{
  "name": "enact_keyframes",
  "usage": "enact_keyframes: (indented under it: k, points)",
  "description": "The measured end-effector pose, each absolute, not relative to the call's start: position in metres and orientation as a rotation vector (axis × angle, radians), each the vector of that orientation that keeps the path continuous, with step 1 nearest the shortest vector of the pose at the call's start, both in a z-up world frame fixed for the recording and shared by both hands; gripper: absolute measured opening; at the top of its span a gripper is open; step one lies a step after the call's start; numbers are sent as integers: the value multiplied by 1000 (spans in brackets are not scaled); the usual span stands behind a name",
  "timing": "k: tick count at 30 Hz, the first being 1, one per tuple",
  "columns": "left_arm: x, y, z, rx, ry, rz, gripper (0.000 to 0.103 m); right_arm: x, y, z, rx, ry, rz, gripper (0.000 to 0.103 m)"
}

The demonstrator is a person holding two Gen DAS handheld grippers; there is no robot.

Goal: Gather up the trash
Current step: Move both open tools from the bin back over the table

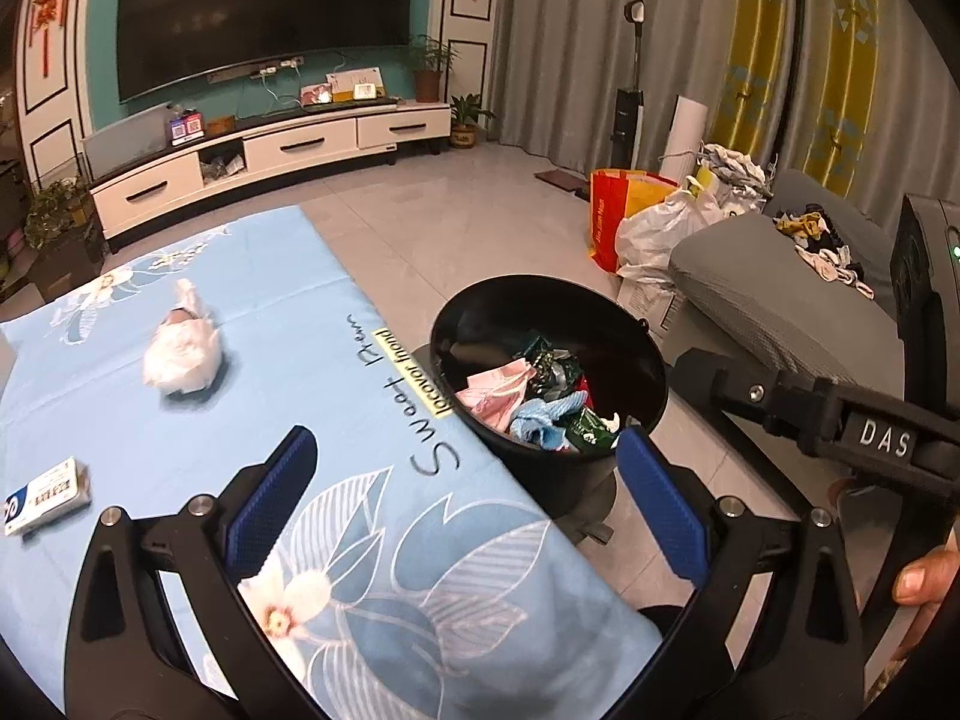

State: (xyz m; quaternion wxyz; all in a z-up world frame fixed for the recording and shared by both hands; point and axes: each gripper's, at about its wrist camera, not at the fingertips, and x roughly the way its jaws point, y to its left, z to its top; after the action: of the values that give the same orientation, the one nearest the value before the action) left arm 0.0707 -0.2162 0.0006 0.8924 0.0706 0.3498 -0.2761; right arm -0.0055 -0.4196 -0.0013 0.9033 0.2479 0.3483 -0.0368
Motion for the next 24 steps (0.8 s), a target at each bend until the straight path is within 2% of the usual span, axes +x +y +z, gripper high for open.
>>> enact_keyframes:
  k: [10, 24]
  points:
    - [42, -150, -9, 96, 751, -468, 100, -6, -378, -1, 451, 755, -24, 100]
    - [13, -27, -71, -109, 912, -257, 100, 13, -284, -33, 276, 950, 163, 100]
